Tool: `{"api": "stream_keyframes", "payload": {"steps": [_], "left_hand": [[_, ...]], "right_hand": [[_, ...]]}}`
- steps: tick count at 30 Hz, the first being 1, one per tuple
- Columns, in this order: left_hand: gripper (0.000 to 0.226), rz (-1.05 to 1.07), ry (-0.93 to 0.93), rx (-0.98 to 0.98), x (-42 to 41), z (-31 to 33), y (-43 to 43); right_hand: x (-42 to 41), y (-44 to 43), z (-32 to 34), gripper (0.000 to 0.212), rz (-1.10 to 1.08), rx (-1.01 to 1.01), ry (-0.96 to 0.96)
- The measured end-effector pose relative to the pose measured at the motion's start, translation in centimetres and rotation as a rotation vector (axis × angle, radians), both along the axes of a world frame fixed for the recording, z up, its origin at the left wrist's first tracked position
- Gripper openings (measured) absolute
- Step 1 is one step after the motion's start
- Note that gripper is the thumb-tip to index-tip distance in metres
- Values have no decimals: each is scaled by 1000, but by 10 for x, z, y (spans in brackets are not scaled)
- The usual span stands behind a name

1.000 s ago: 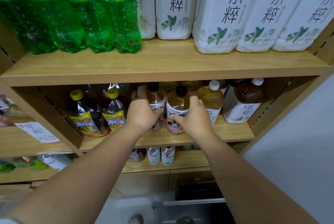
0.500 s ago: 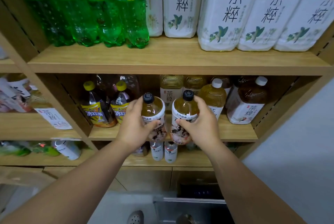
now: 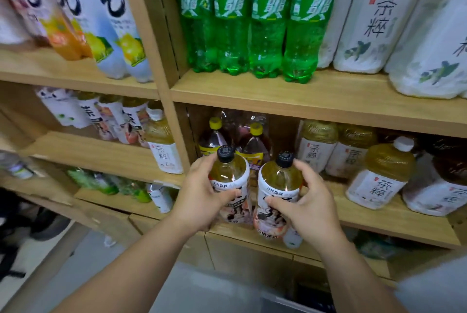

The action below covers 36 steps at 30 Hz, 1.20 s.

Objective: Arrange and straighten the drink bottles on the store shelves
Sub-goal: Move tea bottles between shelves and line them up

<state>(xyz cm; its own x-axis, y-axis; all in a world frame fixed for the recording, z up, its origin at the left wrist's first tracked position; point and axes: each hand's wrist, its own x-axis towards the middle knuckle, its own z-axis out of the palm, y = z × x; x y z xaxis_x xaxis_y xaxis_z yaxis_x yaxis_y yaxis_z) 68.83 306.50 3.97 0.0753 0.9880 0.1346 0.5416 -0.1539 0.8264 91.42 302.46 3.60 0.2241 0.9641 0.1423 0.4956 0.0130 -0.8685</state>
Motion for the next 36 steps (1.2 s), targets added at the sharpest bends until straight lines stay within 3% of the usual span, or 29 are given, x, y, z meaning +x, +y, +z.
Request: {"api": "stream_keyframes", "payload": {"steps": [10,17,25,30,32,36], "left_hand": [[80,28,-157,-7,-178,4,24],[79,89,-96,16,-308,18,51],[85,205,-28,-1,-398,4,94],[91,252,-21,-19,-424,-4,134],[92,255,-25,-32,-430,-3,148],[87,238,9,-8,-436,-1,176]], "right_hand": [[-160,38,10,86,5,47,7],[-274,65,24,83,-4,103,6],[-367,128,21,89,127,47,-64],[-406,170,15,89,152,24,-9],[-417,187,12,83,140,14,5],[-430,218,12,50,138,-46,46]]}}
